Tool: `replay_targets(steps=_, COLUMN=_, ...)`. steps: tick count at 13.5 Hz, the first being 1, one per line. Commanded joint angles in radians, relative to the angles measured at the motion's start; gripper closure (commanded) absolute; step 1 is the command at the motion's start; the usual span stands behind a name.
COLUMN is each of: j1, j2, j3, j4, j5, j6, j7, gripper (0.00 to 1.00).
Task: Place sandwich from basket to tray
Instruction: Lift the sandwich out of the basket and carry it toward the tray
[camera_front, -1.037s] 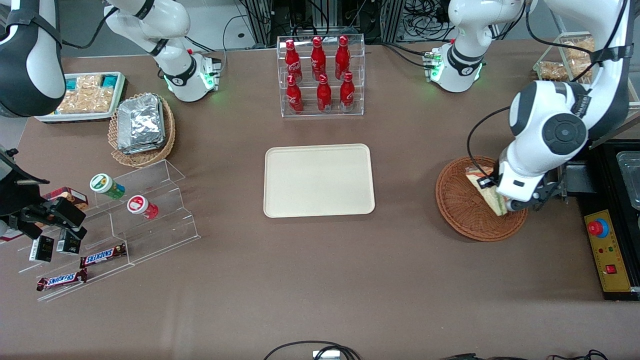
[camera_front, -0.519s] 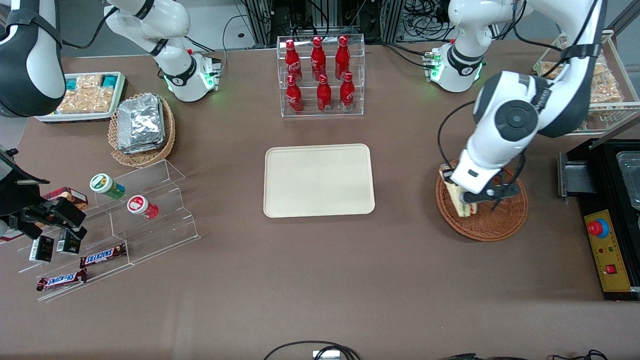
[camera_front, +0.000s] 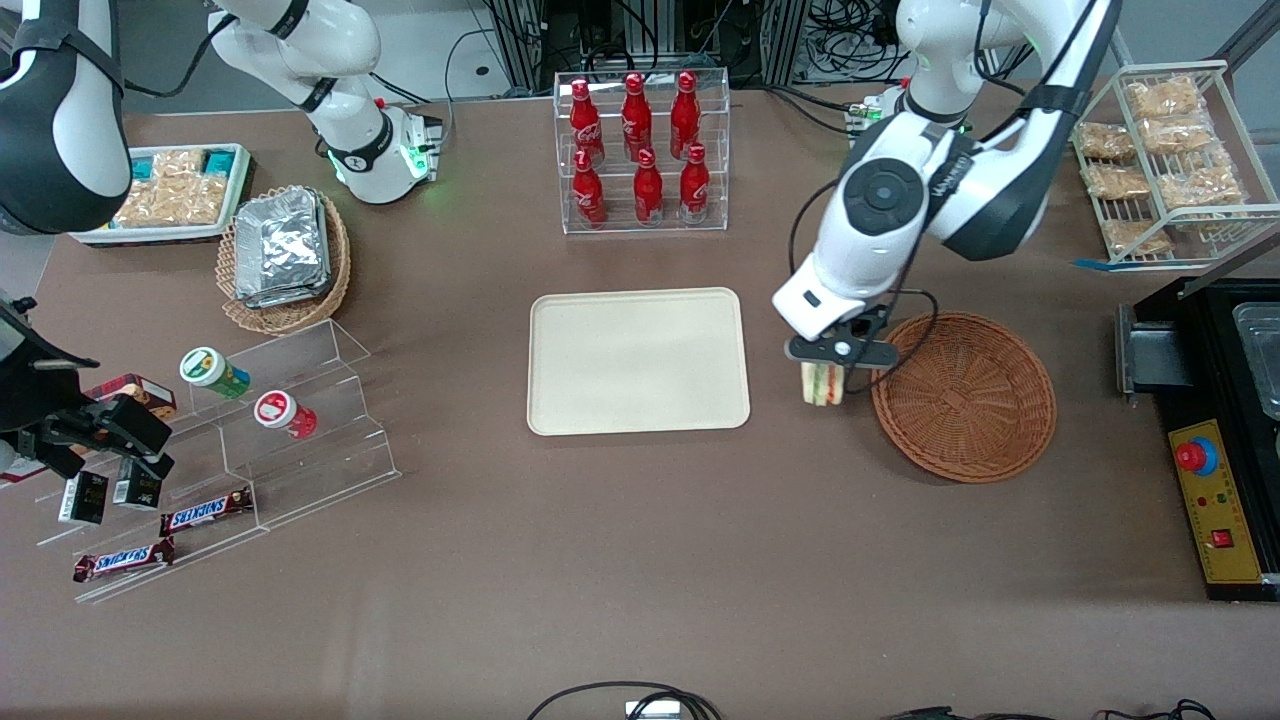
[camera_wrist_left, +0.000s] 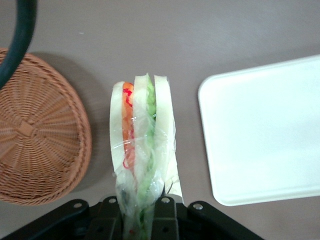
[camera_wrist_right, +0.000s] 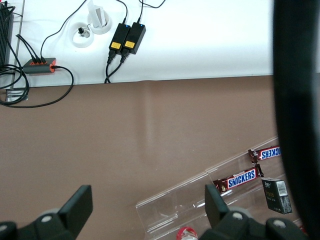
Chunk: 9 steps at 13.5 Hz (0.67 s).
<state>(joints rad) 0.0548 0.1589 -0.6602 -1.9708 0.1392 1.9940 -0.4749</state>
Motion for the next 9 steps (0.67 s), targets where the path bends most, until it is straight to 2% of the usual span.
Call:
replay_targets(steps=1, j1=-0.081, j2=0.042, j3=-0.002, j4=0.027, j5=0.014, j6=-0.017, j7=-0.002, gripper=1.0)
replay_targets(steps=7, j1=-0.2, j2=0.161, j3=-0.001, j4=0.091, j5=0.022, j6=-0.004, j7=-0.115, gripper=1.0)
replay_targets(steps=9, j1=-0.234, j2=0.223, j3=-0.001, j4=0.131, j5=0.095, j6=-0.003, j7=-0.184, gripper=1.0)
